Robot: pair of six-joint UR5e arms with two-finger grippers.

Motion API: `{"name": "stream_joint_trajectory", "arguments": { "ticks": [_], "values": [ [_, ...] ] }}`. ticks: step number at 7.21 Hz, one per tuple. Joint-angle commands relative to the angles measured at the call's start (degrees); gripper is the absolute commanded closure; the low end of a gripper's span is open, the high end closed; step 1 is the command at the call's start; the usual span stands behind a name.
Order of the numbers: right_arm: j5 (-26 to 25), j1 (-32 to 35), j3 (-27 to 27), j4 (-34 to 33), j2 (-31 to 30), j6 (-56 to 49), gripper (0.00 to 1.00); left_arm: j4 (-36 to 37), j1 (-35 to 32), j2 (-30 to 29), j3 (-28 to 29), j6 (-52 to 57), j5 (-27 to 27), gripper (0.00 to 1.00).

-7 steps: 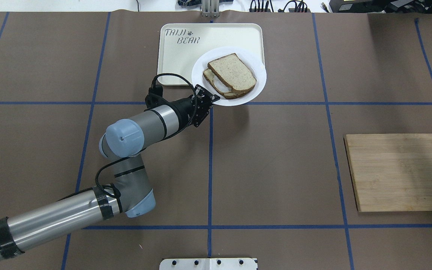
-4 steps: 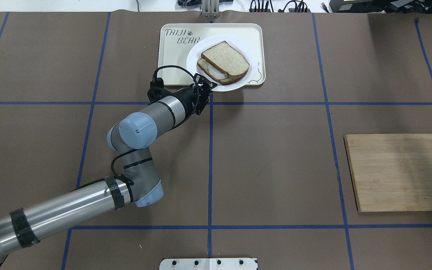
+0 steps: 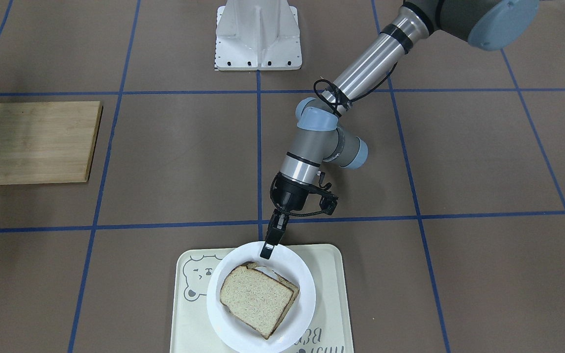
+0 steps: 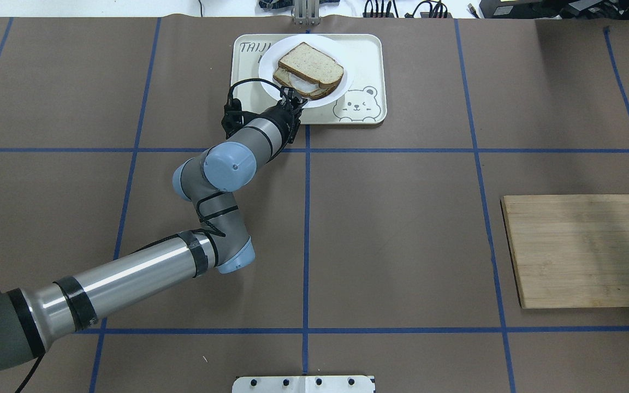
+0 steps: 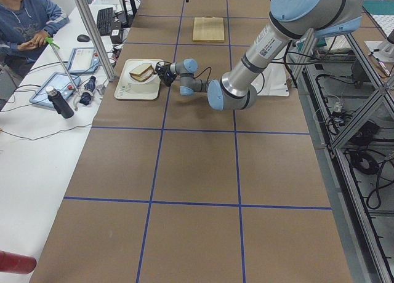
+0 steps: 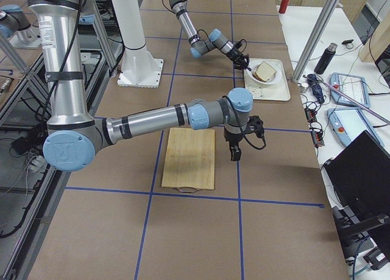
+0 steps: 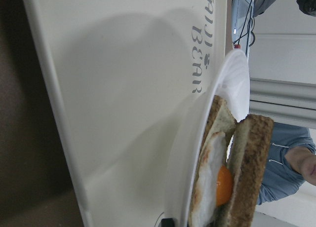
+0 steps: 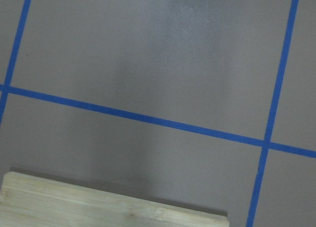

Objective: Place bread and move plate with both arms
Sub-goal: 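Lift the plate with the left gripper and carry it onto the bear tray, then lower the plate onto the tray and open the left gripper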

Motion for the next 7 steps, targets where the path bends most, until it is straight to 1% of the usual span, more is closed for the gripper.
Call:
{"name": "stream_joint_trajectory", "arguments": {
  "ticks": [1,4,5,6,7],
  "values": [
    [0.0,0.0,-0.2,0.0,0.1,0.0,0.0,0.0,-0.1,-0.6,1.8,0.0,-0.7,1.0],
    [0.0,-0.2,-0.4,0.0,0.4,0.0,0.0,-0.1,0.0,-0.7,1.7,0.0,-1.3,1.0],
    [0.0,-0.2,-0.4,0.0,0.4,0.1,0.0,-0.1,0.0,-0.7,1.6,0.0,-1.9,0.81],
    [0.0,-0.2,-0.4,-0.1,0.4,0.1,0.0,-0.1,0.0,-0.7,1.2,0.1,-2.1,0.58],
    [0.0,-0.2,-0.3,-0.1,0.5,0.1,0.0,-0.1,0.0,-0.6,0.9,0.2,-2.3,0.45]
  ]
}}
